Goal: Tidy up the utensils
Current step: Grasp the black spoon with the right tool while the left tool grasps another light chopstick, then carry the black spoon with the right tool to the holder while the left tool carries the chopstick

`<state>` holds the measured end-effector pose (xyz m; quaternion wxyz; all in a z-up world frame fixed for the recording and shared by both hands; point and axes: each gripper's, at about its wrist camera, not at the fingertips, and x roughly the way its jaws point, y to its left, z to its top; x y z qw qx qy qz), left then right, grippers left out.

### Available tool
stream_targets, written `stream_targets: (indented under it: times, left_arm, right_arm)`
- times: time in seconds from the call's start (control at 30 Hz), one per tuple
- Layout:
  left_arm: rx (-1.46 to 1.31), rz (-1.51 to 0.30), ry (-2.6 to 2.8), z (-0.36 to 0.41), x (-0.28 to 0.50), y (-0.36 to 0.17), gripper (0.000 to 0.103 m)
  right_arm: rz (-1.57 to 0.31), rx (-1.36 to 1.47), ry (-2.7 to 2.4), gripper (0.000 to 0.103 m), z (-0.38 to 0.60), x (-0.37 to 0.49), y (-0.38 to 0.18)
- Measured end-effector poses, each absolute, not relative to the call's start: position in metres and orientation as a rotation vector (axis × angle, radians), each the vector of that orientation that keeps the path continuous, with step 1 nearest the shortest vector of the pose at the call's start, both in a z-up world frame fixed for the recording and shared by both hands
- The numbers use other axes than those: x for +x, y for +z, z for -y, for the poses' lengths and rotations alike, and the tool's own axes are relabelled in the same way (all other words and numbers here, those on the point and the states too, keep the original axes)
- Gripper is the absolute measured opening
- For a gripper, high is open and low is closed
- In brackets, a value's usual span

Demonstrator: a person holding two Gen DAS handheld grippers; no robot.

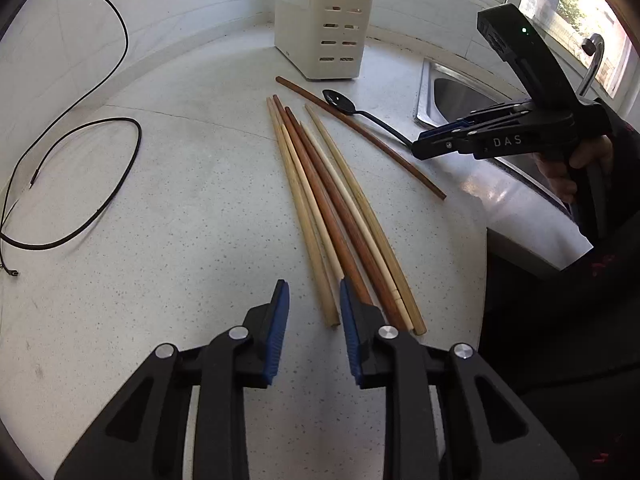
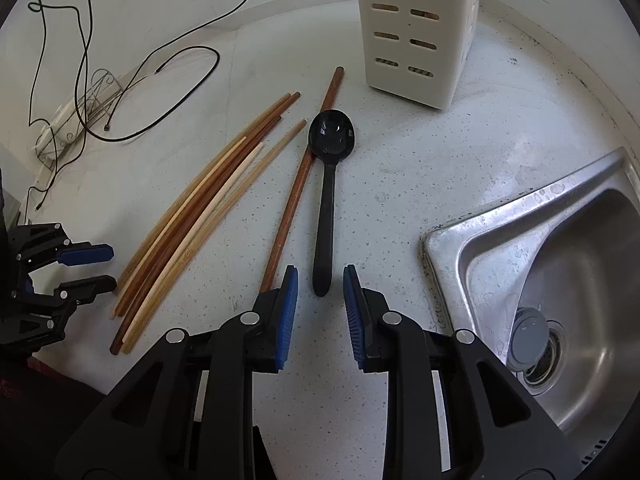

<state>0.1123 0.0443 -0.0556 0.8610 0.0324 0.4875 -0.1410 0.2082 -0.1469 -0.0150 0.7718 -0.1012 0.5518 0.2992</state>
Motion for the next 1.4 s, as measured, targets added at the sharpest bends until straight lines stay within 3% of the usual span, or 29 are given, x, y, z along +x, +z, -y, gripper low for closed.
stream_targets:
  times: [0.5, 0.6, 0.7, 0.9, 1.4]
  left_arm:
    - [0.045, -1.033, -0.218, -0.046, 0.114, -0.060, 0.017]
    - [0.040, -1.026, -0.208, -0.046, 0.113, -0.061, 0.016]
    - [0.051, -1.029, -0.184, -0.048, 0.113, -0.061, 0.006]
    - [0.038, -1.017, -0.156, -0.049, 0.112, -0.060, 0.006]
    - [0.011, -0.772, -0.069, -0.057, 0.111, 0.025, 0.006]
  right_arm:
    - [-1.117, -0.350, 0.603, 0.020, 0.135, 0.194, -0.017]
    - [-1.103, -0.355, 0.604, 0.015, 0.134, 0.192, -0.017]
    - [-1.098, -0.351, 0.608, 0.009, 0.135, 0.191, -0.017]
    - [-1.082, -0.299, 0.624, 0.009, 0.144, 0.193, -0.009]
    - [-0.914, -0.113, 0.631, 0.008, 0.176, 0.199, 0.061]
